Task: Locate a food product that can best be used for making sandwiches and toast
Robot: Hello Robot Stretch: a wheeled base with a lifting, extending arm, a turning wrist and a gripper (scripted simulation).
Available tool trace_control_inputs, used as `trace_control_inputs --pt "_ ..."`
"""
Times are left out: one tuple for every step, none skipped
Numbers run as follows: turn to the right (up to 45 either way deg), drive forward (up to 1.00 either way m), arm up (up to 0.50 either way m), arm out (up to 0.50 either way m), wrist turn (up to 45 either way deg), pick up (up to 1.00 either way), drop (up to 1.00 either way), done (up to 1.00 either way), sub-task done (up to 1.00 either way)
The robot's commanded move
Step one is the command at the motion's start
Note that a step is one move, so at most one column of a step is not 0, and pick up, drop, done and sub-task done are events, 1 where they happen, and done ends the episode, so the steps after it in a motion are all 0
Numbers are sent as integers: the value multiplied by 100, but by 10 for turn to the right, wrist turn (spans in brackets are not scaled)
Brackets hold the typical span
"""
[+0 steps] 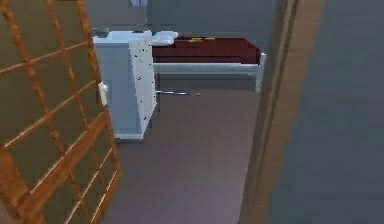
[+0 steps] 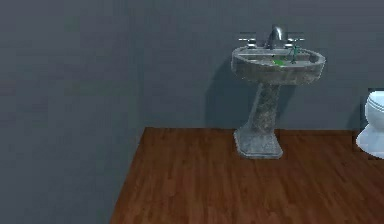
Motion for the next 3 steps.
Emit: trace_control_inputs --pt "-120 0 0 0 0 0 0 0 0" --pt "0 90 0 0 0 0 0 0 0" --pt "420 0 0 0 0 0 0 0 0"
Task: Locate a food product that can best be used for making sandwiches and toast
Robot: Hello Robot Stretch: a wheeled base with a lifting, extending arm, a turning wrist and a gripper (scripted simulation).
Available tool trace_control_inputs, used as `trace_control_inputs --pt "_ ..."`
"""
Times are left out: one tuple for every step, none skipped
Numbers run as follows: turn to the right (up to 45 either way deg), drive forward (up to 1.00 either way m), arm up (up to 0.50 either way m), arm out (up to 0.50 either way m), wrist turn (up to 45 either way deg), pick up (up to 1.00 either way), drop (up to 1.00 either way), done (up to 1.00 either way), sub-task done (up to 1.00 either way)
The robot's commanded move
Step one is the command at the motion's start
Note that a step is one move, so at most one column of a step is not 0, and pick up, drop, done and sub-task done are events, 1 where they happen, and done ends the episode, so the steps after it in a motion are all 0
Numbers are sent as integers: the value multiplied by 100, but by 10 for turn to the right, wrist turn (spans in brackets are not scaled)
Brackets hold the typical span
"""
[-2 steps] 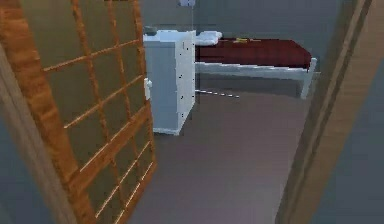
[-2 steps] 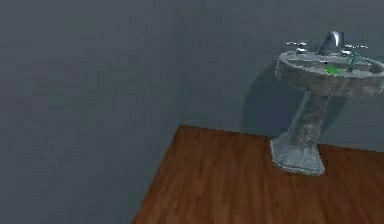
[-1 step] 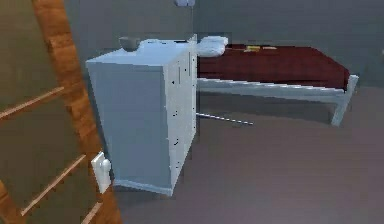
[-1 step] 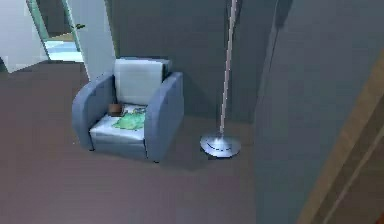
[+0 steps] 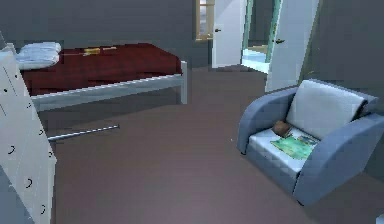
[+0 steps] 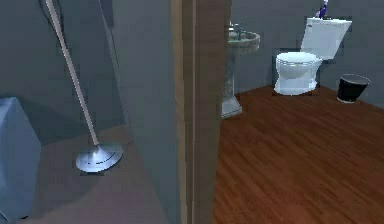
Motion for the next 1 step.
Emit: trace_control_inputs --pt "30 0 0 0 0 0 0 0 0"
